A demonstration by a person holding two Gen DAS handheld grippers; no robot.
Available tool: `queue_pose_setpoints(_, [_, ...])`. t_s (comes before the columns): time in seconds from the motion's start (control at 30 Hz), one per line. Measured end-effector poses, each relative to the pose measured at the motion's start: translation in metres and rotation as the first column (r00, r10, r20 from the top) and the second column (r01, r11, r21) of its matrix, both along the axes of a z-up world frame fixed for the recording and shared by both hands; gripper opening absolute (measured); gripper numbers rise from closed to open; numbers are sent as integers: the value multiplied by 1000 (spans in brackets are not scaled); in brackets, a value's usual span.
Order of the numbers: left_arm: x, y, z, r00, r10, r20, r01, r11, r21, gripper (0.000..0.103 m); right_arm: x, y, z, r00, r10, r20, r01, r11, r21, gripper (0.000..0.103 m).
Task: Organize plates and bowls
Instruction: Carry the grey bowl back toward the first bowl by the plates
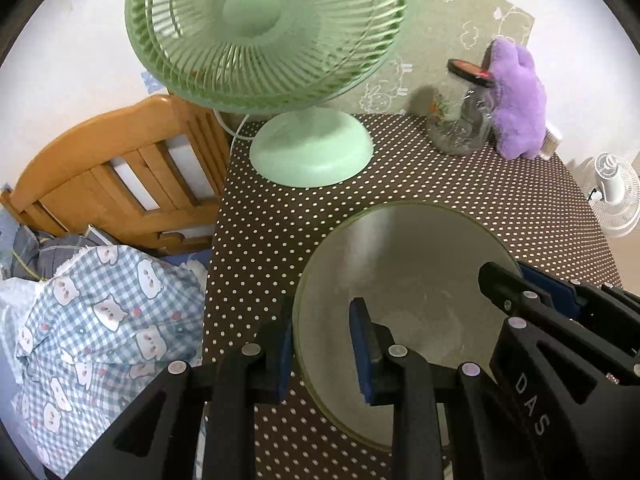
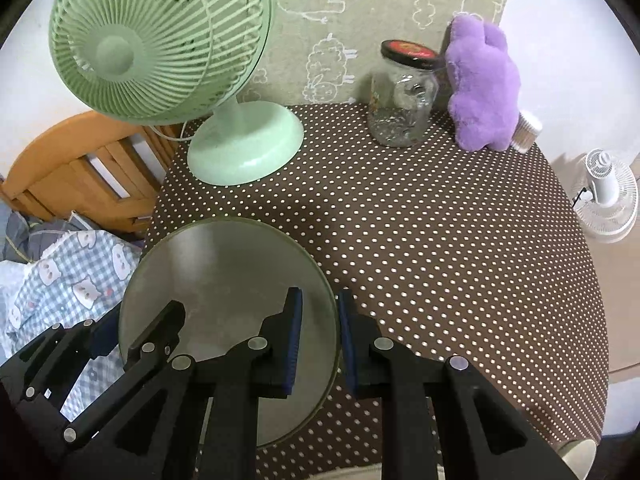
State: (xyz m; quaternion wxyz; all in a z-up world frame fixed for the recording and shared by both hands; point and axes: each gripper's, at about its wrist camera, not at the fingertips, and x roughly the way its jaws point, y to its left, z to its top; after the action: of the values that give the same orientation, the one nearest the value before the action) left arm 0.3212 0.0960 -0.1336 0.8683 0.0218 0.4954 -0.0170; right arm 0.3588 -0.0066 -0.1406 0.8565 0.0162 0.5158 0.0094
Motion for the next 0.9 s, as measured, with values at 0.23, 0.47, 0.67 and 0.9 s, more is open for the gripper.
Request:
queue_pose_setpoints(0.23, [-24,-22,24,1000,8,14,-8,1000,-7,24,-27,-24,25,1000,-1,28,0,1000,8,22])
queue_pose_setpoints(0.47, [-54,-52,49,998,25,54,-25,1000,-4,24,-57,-53,51,998,15,64,-16,1000,15,21])
queue_pose_setpoints(0.67, [-79,-82,66,997,43,70,-43,999,-5,24,-83,-83,71,996,35,85,-36,999,6,21])
queue_pose_setpoints(0.9, [-108,-119,76,996,48,75,-49,999,14,24,-114,-122,83,996,39,82,-41,999,16,22])
